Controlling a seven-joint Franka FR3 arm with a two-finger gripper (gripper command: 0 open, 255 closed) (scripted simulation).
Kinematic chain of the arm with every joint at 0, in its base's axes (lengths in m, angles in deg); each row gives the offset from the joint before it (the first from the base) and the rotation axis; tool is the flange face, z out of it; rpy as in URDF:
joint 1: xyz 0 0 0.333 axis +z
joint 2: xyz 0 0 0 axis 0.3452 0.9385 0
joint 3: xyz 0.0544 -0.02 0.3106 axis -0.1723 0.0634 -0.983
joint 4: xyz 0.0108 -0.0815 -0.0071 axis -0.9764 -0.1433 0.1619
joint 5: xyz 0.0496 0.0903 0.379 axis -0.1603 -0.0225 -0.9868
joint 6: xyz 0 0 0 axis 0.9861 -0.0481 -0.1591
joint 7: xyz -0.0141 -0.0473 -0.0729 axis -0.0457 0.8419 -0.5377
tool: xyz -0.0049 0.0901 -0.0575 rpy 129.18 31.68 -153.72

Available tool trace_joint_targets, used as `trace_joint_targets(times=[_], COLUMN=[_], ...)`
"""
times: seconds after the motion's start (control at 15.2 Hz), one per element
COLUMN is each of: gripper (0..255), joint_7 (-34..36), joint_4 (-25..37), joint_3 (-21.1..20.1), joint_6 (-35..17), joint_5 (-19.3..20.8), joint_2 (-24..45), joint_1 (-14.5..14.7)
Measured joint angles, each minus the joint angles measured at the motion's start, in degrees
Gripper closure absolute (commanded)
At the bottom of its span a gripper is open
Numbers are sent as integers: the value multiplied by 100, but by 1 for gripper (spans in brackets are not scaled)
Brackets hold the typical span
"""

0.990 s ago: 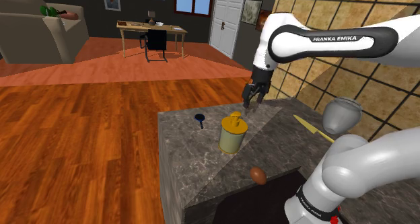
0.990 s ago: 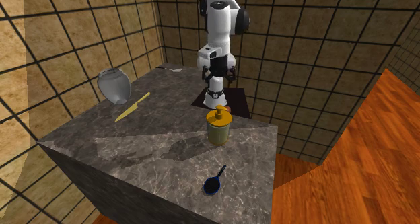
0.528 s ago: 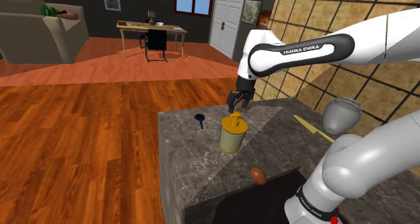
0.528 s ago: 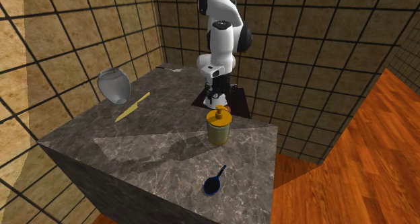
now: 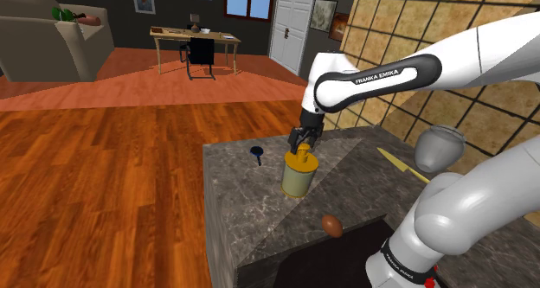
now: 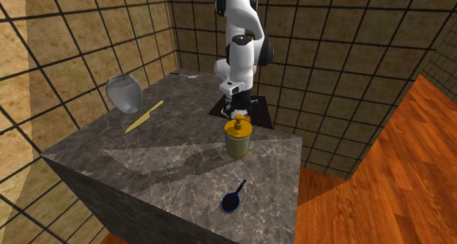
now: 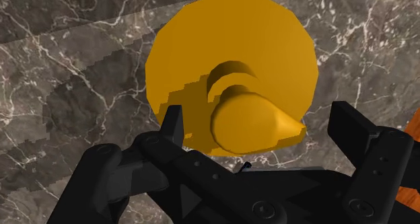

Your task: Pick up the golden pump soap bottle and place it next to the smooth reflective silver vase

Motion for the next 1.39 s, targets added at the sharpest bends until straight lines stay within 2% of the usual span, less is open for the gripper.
trace_joint_targets(times=[0.33, 0.4, 1.06, 1.39], gripper=[0, 255, 255, 255], joint_7=[-5, -5, -6, -3], joint_4=[-13, -14, -13, 182], joint_3=[3, 3, 3, 10], joint_6=[-35, -36, -38, 294], joint_5=[0, 0, -1, 11], joint_2=[18, 19, 18, -114], joint_1=[-2, -2, -1, -9])
